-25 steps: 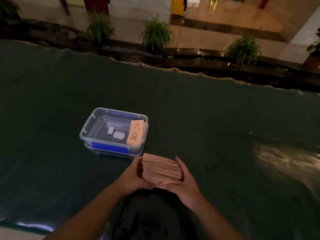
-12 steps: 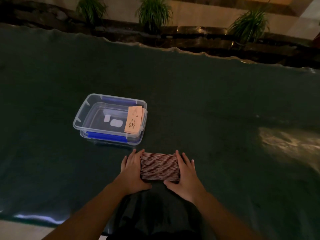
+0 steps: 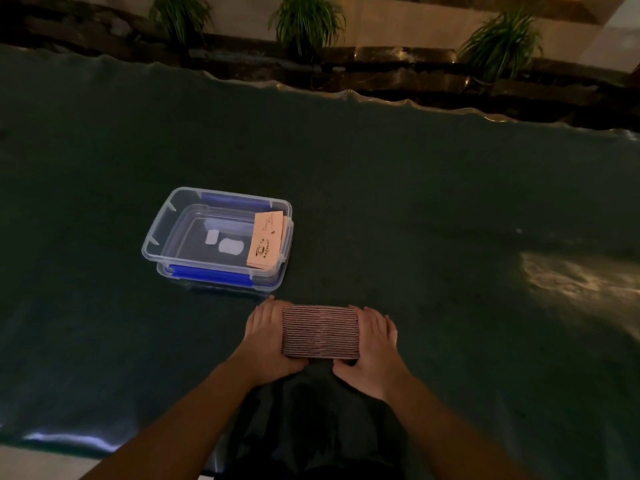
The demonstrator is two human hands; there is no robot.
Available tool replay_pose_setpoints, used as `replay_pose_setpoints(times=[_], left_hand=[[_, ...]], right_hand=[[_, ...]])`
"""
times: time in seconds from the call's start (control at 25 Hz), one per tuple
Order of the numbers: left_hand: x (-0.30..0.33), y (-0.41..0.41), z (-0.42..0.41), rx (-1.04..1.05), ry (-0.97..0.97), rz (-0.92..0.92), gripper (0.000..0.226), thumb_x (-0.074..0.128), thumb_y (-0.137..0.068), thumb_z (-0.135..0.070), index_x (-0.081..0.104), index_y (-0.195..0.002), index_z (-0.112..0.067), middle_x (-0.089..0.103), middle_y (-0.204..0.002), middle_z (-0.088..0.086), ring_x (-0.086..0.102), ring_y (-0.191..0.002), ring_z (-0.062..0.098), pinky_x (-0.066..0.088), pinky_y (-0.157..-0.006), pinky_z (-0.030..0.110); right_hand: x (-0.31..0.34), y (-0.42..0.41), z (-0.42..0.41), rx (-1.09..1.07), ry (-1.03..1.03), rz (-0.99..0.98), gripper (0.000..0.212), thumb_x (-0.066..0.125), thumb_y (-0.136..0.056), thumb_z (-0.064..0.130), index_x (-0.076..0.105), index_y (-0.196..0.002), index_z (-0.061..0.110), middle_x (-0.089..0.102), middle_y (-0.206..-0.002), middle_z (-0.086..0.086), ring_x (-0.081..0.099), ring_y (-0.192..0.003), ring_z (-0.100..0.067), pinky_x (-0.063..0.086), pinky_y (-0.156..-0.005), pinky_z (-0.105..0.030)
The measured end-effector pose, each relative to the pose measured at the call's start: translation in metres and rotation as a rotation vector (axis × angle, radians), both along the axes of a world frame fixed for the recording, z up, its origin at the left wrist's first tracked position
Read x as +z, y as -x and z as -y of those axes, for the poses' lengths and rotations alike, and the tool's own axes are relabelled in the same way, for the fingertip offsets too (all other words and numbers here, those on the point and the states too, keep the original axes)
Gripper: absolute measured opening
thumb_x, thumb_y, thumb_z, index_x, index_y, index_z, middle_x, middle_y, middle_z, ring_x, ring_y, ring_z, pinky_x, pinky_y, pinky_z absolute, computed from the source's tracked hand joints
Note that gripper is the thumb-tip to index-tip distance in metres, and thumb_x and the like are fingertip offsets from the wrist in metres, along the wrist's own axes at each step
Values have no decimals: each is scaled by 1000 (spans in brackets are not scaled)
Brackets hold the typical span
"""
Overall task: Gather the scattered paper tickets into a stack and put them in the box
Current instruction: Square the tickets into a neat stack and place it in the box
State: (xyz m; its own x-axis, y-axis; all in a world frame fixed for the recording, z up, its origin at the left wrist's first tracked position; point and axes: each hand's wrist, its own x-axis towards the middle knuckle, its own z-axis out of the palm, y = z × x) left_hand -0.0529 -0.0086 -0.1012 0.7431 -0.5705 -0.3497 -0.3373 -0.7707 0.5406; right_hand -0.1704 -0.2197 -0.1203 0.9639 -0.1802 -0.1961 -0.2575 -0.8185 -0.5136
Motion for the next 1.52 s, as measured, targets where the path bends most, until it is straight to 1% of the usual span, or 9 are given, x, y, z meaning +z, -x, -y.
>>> replay_pose_setpoints(times=[0.16, 0.56, 0.72, 0.8, 0.88, 1.04, 1.16, 1.32, 1.52], left_hand=[[10, -7, 0, -13, 29, 18, 104, 78, -53, -66, 36, -142, -30, 40, -144, -6, 31, -138, 16, 23, -121, 44], [-1, 2, 7, 9, 28, -14, 103, 81, -56, -62, 35, -144, -36, 39, -146, -10, 27, -140, 14, 22, -121, 45], [8, -5, 7, 49, 80, -75, 96, 86, -49, -59, 44, -133, -41, 46, -135, -15, 34, -132, 11, 30, -116, 42], [17, -9, 5, 58, 160, -140, 91, 88, -44, -57, 44, -123, -47, 48, -125, -21, 40, -124, 7, 38, -108, 37], [28, -16, 2, 76, 268, -240, 86, 92, -44, -50, 45, -116, -50, 51, -122, -26, 48, -118, 1, 43, -102, 30], [59, -37, -2, 156, 494, -490, 85, 97, -49, -28, 50, -116, -54, 66, -122, -20, 63, -115, 3, 54, -95, 30], [82, -54, -7, 233, 737, -678, 86, 91, -54, -7, 54, -124, -40, 69, -125, -6, 65, -119, 17, 59, -91, 39], [105, -80, -18, 337, 1112, -911, 82, 70, -68, 10, 47, -142, -17, 61, -134, 20, 57, -127, 40, 49, -100, 57], [125, -116, -42, 500, 1284, -925, 74, 55, -70, 3, 47, -142, -7, 57, -133, 29, 53, -128, 48, 46, -103, 64]], right_hand=[[2, 2, 2, -48, -30, 9, 99, 64, -69, 62, 32, -150, 17, 43, -144, 1, 32, -143, -19, 16, -127, -51], [1, 4, 2, -115, -49, -72, 102, 64, -64, 63, 31, -152, 22, 42, -146, 5, 27, -145, -17, 12, -127, -49], [17, -4, -1, -233, -202, -99, 86, 75, -52, 52, 44, -132, 41, 49, -127, 20, 37, -133, -13, 28, -120, -47], [27, -7, -1, -293, -282, -57, 77, 81, -46, 47, 50, -117, 46, 52, -117, 24, 46, -122, -11, 44, -107, -45], [36, -10, -1, -356, -400, -15, 81, 87, -43, 39, 56, -117, 42, 57, -118, 18, 55, -118, -13, 55, -96, -45], [63, -28, -6, -414, -689, 50, 85, 91, -43, 17, 61, -121, 31, 74, -117, 4, 71, -113, -13, 61, -92, -48], [88, -53, -15, -424, -843, 30, 88, 92, -43, 11, 60, -124, 28, 78, -117, 12, 73, -113, -10, 61, -88, -33], [120, -93, -42, -413, -923, -6, 83, 94, -57, 0, 58, -126, 28, 79, -109, 16, 74, -102, -1, 63, -74, -22], [149, -137, -88, -393, -967, -111, 78, 100, -62, 23, 57, -124, 41, 75, -116, 17, 72, -101, -1, 60, -67, -19]])
